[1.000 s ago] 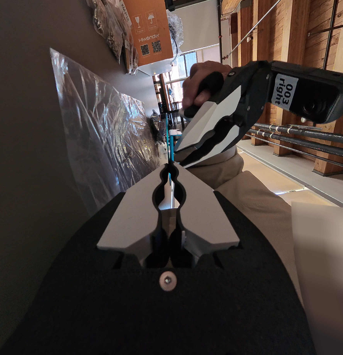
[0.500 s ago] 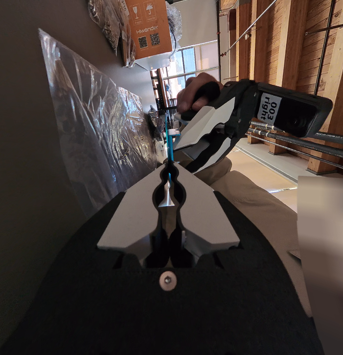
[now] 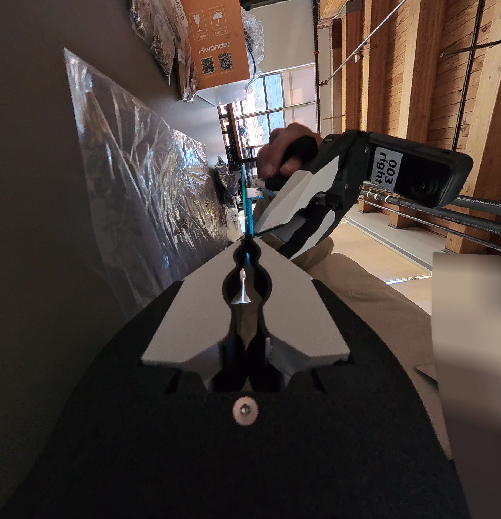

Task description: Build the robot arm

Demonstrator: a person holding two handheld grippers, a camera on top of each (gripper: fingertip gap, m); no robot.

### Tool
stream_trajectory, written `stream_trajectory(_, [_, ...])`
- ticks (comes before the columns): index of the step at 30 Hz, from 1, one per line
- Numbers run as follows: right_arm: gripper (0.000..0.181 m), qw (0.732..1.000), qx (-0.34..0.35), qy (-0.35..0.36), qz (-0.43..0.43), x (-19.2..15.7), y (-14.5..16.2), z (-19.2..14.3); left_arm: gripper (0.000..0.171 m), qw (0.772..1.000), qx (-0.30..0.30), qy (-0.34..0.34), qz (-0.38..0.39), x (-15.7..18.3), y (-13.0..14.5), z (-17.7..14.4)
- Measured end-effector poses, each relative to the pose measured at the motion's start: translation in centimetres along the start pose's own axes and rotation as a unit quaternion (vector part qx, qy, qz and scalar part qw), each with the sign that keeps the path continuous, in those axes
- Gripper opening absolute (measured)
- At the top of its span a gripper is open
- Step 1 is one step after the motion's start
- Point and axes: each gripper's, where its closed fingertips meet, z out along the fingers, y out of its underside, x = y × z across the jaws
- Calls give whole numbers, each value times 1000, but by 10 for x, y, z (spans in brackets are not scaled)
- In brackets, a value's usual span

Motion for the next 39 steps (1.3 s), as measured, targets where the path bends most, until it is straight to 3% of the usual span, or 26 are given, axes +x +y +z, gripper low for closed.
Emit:
stream_trajectory(20, [33,999,-17,22,-15,0,5,-3,0,1000,1,4,-3,1,0,0])
stream_trajectory(24, [23,999,-32,28,-27,-2,7,-1,0,1000,2,4,-3,0,-1,-1])
stream_trajectory(34, [24,998,-33,43,-20,0,4,-14,0,1000,4,3,-3,0,-2,-2])
stream_trajectory(39, [28,998,-54,24,-24,-7,11,0,0,1000,1,0,-1,0,-1,-1])
